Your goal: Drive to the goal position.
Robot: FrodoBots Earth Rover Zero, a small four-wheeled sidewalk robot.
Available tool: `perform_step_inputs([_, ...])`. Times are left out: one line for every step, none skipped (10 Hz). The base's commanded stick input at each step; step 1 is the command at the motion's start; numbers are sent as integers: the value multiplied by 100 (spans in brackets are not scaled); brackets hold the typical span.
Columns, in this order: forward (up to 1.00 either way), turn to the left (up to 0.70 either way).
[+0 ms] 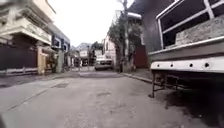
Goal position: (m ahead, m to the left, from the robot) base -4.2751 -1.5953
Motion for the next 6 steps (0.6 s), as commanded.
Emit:
perform_step_inputs([85, 0])
perform_step_inputs([85, 0])
perform_step_inputs([82, 0])
perform_step_inputs([78, 0])
perform_step_inputs([74, 0])
perform_step_inputs([71, 0])
